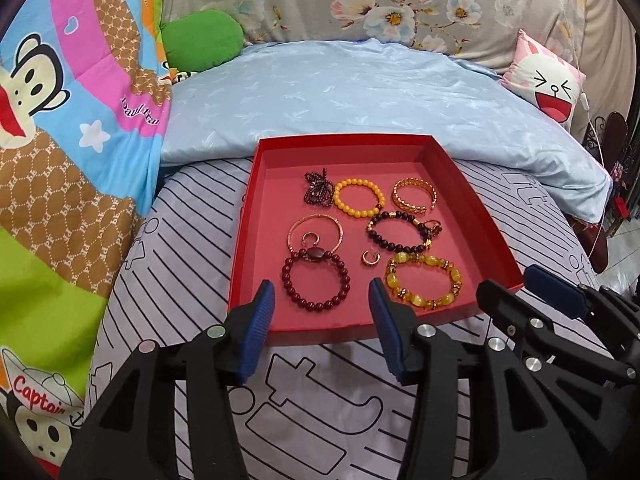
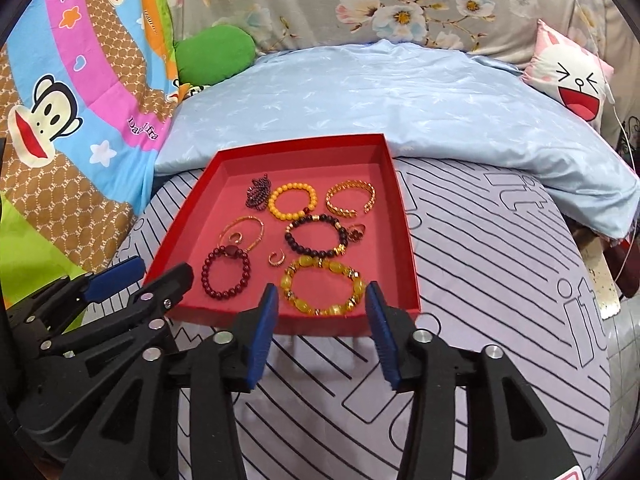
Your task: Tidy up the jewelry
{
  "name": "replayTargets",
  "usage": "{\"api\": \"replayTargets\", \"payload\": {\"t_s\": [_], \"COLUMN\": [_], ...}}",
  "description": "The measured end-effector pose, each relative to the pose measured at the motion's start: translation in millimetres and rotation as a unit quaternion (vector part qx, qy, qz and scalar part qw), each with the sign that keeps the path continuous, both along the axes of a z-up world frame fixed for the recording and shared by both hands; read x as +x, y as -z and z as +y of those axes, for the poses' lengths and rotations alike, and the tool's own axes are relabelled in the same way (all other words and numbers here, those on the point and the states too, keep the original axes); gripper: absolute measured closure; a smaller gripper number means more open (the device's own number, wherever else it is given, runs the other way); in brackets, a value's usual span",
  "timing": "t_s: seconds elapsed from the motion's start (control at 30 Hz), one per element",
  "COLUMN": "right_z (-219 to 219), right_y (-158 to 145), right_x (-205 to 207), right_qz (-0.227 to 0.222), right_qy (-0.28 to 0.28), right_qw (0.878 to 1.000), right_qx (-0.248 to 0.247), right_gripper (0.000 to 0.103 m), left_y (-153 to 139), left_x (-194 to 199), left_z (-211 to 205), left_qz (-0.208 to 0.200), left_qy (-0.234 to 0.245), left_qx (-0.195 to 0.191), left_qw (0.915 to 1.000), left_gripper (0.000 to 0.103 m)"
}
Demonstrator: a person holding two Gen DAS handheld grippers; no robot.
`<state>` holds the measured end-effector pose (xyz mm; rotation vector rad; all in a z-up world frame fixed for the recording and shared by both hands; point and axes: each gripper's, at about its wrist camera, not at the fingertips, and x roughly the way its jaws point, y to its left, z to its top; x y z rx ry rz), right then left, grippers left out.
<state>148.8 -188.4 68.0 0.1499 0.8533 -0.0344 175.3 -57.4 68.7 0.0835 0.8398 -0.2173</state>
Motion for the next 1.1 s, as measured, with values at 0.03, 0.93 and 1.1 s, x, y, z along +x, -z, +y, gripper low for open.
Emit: {"api": "replayTargets", "payload": {"t_s": [0.03, 0.93, 1.1], "right_z": [-0.3, -8.6, -7.1], "right_y": [0.9, 8.8, 9.0], "right_x": [-1.9, -21.9, -23.0], "right_qz": [0.000, -0.005, -0.009], "right_qy": [0.002, 0.039, 0.041], "right_qw": [1.000, 0.999, 0.999], "right_qx": [-0.001, -0.033, -0.035], "right_gripper": [0.053, 0.035, 0.029], "left_y": [0.3, 10.9, 11.9], "left_x": [-0.8, -13.4, -13.5], "left_z": [0.6, 11.6, 14.0], "left_qz": [-0.001, -0.004, -0.001], "left_qy": [-0.002, -0.032, -0.036], "left_qx": [0.001, 0.027, 0.027], "left_qw": [1.0000, 0.9991, 0.9990], "left_gripper": [0.053, 0.014, 0.014]}}
